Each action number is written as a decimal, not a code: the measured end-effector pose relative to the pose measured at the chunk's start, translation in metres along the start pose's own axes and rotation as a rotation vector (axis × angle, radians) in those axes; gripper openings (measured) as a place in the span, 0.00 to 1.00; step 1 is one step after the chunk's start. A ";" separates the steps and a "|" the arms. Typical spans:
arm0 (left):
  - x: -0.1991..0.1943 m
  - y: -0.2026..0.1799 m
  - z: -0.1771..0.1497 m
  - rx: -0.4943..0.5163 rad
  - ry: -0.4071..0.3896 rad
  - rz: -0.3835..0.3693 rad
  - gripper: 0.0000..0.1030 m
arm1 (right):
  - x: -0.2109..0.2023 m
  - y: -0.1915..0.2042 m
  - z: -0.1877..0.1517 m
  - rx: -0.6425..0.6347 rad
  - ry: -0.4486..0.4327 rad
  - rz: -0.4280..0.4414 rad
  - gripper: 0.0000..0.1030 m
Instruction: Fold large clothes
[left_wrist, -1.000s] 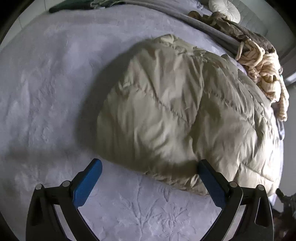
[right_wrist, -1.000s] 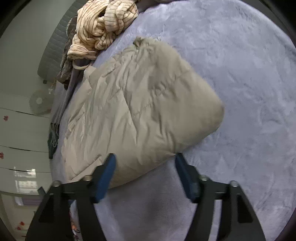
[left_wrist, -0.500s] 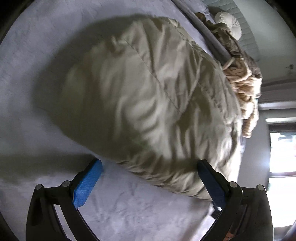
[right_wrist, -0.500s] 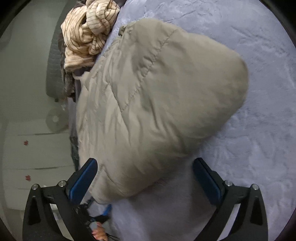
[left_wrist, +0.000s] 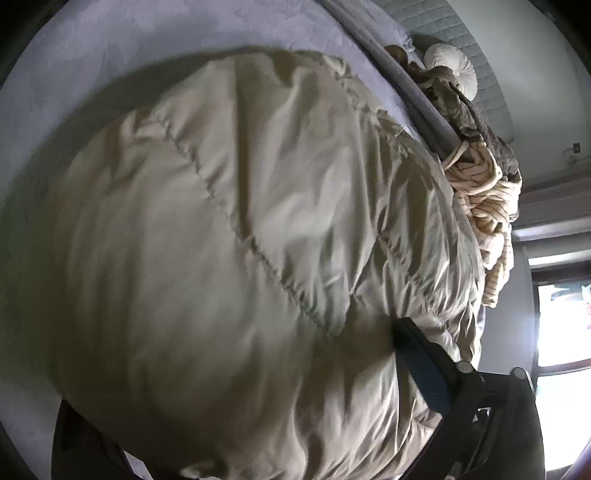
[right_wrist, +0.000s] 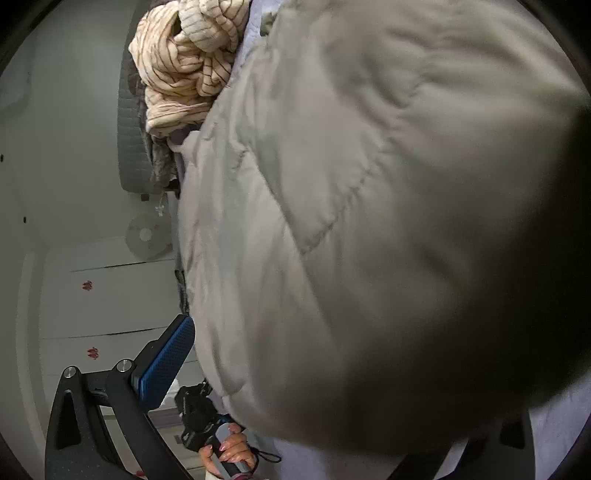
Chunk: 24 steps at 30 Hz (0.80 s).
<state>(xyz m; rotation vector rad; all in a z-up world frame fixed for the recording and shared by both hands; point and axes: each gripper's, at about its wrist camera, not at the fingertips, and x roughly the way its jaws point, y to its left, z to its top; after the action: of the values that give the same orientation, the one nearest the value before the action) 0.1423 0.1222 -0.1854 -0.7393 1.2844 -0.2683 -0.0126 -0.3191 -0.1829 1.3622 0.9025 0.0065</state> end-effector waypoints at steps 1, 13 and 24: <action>-0.001 -0.001 0.001 0.002 -0.014 0.012 0.86 | 0.003 0.000 0.002 -0.001 -0.001 -0.007 1.00; -0.044 -0.043 -0.002 0.314 -0.106 0.069 0.20 | -0.014 0.003 -0.007 0.006 -0.051 -0.037 0.24; -0.098 -0.035 -0.026 0.440 -0.053 0.018 0.19 | -0.053 0.016 -0.065 -0.064 -0.093 -0.067 0.21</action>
<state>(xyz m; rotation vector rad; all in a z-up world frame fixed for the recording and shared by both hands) 0.0969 0.1424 -0.0905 -0.3564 1.1283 -0.4945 -0.0770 -0.2868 -0.1366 1.2623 0.8627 -0.0778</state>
